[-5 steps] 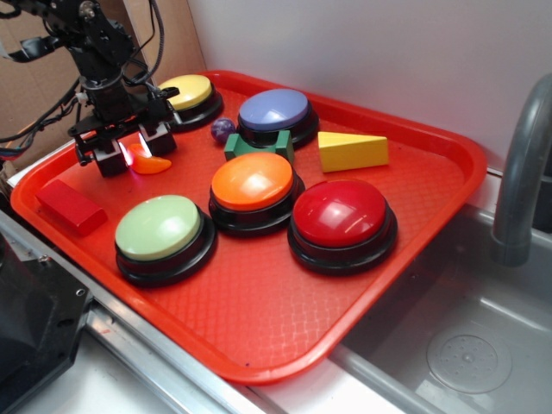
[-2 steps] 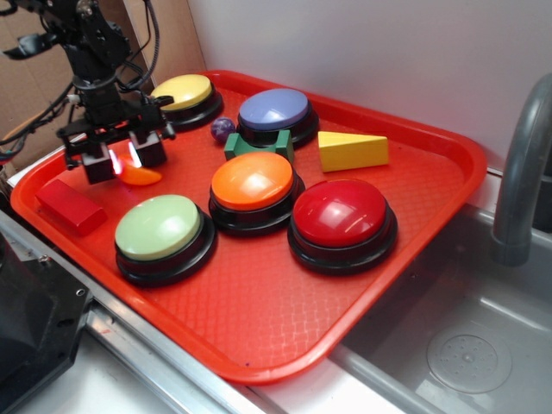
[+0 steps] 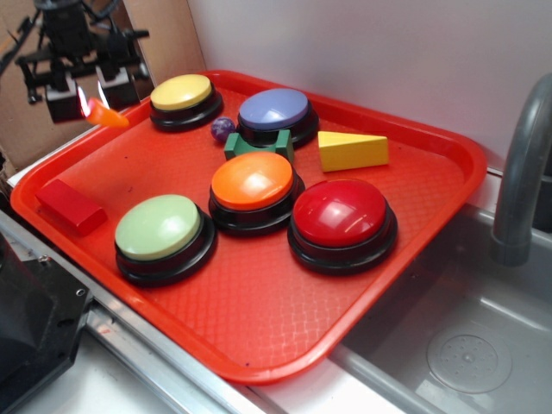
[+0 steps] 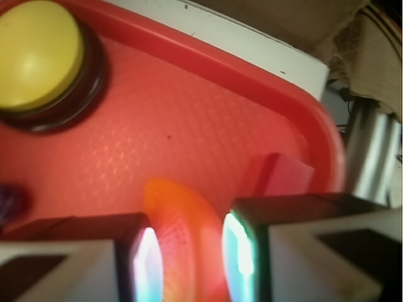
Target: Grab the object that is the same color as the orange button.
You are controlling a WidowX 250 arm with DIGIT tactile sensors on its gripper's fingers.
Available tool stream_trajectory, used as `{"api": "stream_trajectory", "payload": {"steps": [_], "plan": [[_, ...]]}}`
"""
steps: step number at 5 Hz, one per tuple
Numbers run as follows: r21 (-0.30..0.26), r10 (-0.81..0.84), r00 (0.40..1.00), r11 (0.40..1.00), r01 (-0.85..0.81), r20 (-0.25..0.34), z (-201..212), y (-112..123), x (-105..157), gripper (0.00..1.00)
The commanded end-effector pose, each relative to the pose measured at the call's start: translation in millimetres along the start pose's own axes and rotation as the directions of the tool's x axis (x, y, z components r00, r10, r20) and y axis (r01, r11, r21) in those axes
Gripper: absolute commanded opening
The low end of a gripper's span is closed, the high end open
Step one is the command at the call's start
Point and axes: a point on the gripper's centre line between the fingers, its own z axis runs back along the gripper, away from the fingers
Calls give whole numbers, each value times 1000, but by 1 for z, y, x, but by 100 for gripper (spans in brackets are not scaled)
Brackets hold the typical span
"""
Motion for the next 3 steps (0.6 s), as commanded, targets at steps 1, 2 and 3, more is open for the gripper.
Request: {"api": "stream_trajectory", "payload": {"steps": [1,2,3], "plan": [[-130,-285,958,951,279,-34,86,-22,-20,0],[-150,-305,952,942,301,0,93,-27,-33,0],[-140,-293,956,948,286,-28,84,-24,-30,0]]}}
